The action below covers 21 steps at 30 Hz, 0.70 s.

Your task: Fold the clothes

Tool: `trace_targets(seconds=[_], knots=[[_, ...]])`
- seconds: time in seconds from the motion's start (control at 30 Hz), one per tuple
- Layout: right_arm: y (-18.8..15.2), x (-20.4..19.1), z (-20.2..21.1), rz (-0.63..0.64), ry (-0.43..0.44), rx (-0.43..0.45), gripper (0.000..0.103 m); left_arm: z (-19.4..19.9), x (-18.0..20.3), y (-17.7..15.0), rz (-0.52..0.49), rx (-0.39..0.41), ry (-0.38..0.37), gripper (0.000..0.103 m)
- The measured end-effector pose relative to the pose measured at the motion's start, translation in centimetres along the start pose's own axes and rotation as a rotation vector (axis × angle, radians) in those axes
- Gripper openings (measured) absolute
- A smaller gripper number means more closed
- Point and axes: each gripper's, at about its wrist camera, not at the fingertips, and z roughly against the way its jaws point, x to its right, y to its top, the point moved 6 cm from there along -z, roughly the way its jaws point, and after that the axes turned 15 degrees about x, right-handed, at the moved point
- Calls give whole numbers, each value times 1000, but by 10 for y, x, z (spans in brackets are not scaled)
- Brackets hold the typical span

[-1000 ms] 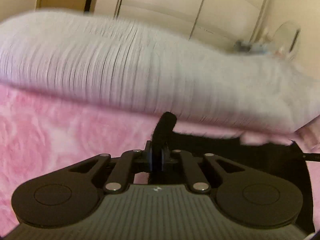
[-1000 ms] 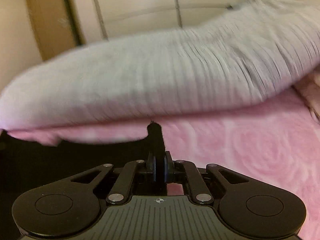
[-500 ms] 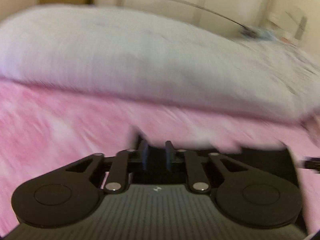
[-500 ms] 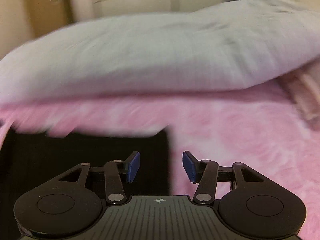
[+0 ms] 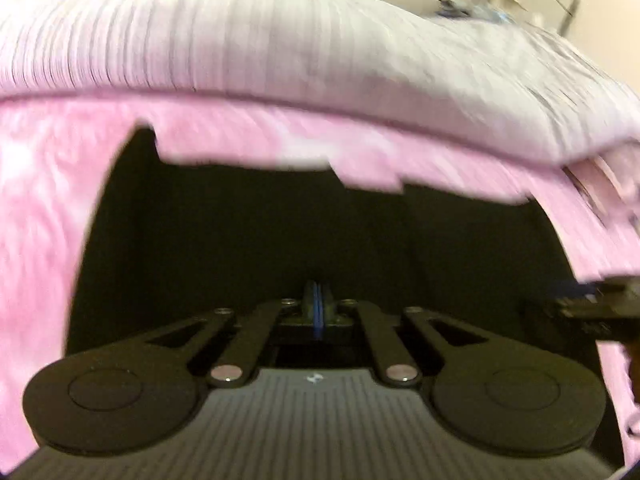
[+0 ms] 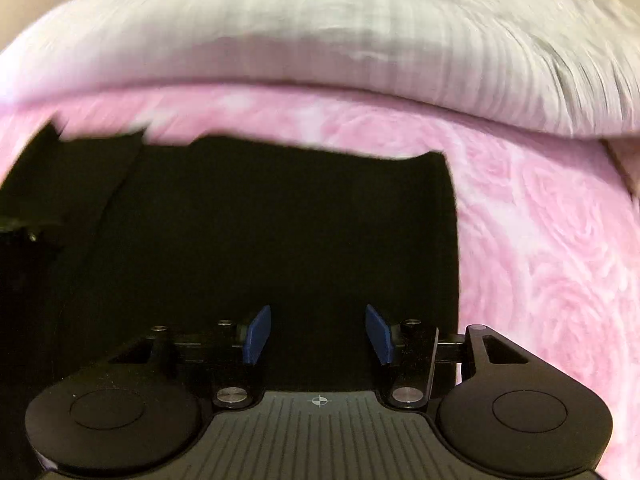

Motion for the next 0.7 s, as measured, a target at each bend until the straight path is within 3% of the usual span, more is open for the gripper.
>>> trace_targets(seconds=[0.03, 0.1, 0.17, 0.27, 0.4, 0.6, 0.63, 0.67, 0.7], knots=[[9, -1, 0, -19, 2, 17, 51, 0, -6, 12, 11, 26, 18, 5], [24, -13, 5, -51, 89, 53, 50, 13, -18, 30, 13, 86, 32, 8], [27, -30, 4, -91, 193, 37, 41, 23, -35, 36, 13, 62, 57, 8], [22, -59, -7, -142, 319, -11, 30, 38, -57, 28, 21, -47, 83, 8], [20, -89, -30, -211, 394, -26, 28, 57, -68, 8, 86, -117, 45, 8], [36, -94, -75, -403, 412, -37, 28, 57, -75, -1, 150, -100, 29, 8], [39, -95, -79, -415, 418, -43, 25, 57, -74, -3, 162, -95, 27, 8], [42, -96, -80, -412, 428, -47, 3, 54, -75, -4, 173, -93, 27, 8], [44, -98, -80, -405, 440, -51, 0, 54, -76, -3, 179, -91, 28, 8]])
